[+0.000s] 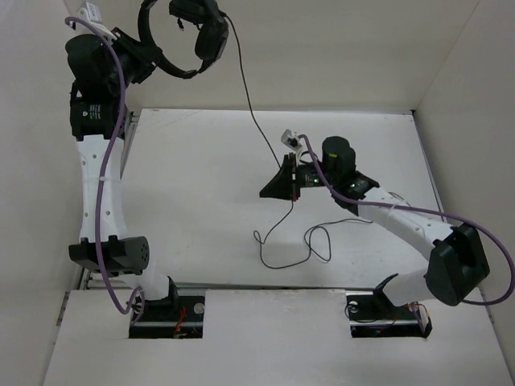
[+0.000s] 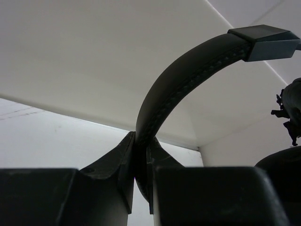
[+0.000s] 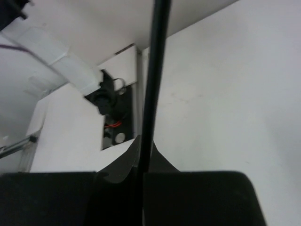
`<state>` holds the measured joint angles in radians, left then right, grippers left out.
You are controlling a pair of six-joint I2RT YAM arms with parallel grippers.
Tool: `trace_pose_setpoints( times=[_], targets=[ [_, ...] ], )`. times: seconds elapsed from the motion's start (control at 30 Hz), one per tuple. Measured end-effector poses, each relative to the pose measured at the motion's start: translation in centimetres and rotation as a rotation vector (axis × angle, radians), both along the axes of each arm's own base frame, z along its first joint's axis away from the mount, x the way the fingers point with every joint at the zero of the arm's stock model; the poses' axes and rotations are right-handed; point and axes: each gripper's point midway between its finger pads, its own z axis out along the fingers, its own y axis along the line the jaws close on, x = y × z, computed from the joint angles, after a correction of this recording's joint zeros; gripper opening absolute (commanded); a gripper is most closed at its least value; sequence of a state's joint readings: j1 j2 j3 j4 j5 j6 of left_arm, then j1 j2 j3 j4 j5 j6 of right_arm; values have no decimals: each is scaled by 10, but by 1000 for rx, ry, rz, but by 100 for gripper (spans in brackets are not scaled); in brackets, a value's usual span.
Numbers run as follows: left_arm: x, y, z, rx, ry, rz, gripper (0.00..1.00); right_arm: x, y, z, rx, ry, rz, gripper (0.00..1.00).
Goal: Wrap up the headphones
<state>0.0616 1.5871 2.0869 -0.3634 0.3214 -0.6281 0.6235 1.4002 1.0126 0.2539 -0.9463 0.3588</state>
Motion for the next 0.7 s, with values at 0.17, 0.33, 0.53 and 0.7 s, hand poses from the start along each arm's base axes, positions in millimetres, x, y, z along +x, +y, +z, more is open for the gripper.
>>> trace_pose_setpoints(
  times=[0.17, 0.33, 0.53, 0.7],
  targets=[
    [17, 24, -36, 70, 74, 165, 0, 66, -40, 14, -149, -138, -238, 0],
    [23, 30, -82, 205, 182, 279, 0, 110, -83, 36, -395, -489, -428, 0],
    [22, 1, -128, 373, 263, 267, 0, 144, -136, 79, -707, -947, -553, 0],
    [17, -27, -157, 495, 303, 202, 0, 150, -137, 121, -886, -1335, -533, 0]
  ],
)
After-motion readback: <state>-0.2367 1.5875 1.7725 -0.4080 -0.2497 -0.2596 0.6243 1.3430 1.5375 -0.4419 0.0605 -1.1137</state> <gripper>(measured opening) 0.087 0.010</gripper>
